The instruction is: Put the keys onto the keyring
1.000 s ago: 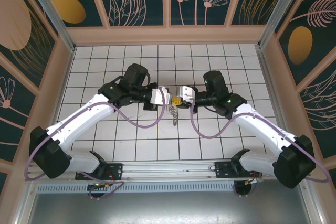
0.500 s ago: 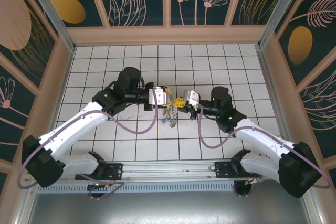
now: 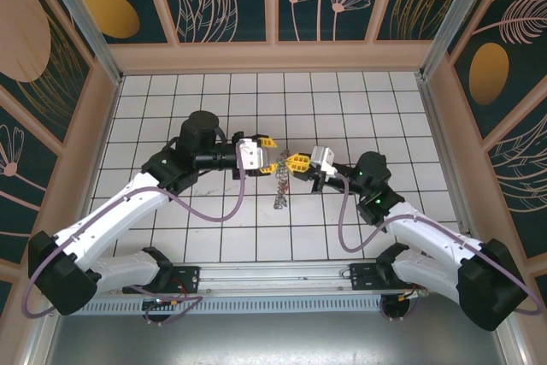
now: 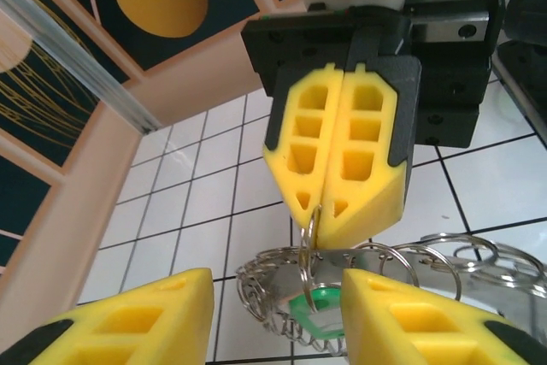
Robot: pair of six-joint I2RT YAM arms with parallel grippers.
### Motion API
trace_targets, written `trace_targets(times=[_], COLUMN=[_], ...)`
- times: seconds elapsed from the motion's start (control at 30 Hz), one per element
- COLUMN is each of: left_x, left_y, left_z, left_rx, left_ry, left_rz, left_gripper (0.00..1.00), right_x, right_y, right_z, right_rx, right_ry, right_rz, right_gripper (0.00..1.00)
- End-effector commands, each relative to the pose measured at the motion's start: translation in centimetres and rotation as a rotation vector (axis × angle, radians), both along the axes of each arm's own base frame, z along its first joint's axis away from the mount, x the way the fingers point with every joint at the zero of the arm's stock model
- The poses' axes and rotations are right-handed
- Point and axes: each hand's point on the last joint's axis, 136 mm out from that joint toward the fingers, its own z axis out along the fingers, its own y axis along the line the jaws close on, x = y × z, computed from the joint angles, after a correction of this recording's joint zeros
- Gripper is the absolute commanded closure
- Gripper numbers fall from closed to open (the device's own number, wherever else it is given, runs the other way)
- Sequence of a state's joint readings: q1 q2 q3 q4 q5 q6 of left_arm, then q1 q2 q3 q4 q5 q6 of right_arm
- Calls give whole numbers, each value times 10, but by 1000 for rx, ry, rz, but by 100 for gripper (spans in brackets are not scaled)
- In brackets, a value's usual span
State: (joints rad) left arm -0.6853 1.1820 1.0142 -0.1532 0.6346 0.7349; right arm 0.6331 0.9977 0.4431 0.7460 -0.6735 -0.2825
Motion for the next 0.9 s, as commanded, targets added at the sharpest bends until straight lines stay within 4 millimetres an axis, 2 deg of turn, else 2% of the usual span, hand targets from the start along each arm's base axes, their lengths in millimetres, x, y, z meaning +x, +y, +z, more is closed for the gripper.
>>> trace_targets(times=[0.0, 0.1, 0.23, 0.3, 0.4, 0.53, 0.6, 0.8, 0.83, 0.87], left_x=[-1, -1, 1, -1, -5, -7, -11, -14, -16, -17], left_y=[-7, -10, -13, -15, -15, -14, -14, -15, -16, -16], left_z=[10, 7, 6, 14, 25, 21, 22, 32, 30, 28], left_rx=[-46, -43, -46, -69, -110, -101, -111, -161, -158, -154], left_ry=[1, 1, 3, -4, -12, 6, 17, 37, 48, 55], left_rz=[-42, -60, -73, -88, -101, -107, -120, -126, -139, -151], left_gripper=[57, 61, 78, 88, 91, 95, 100, 100, 88, 83], right_x=[-7, -7, -9, -16, -18, -18, -18, -9, -7, -7], right_y=[-2, -2, 0, 3, 4, 6, 6, 9, 7, 7], right_z=[27, 29, 27, 22, 20, 20, 19, 4, 2, 2], right_rx=[103, 119, 108, 72, 55, 47, 42, -41, -42, -35], right_ry=[-51, -43, -41, -58, -63, -65, -66, -59, -56, -53], right_rz=[24, 25, 40, 83, 101, 109, 110, 77, 65, 63], right_gripper=[100, 100, 100, 100, 100, 100, 100, 100, 100, 100])
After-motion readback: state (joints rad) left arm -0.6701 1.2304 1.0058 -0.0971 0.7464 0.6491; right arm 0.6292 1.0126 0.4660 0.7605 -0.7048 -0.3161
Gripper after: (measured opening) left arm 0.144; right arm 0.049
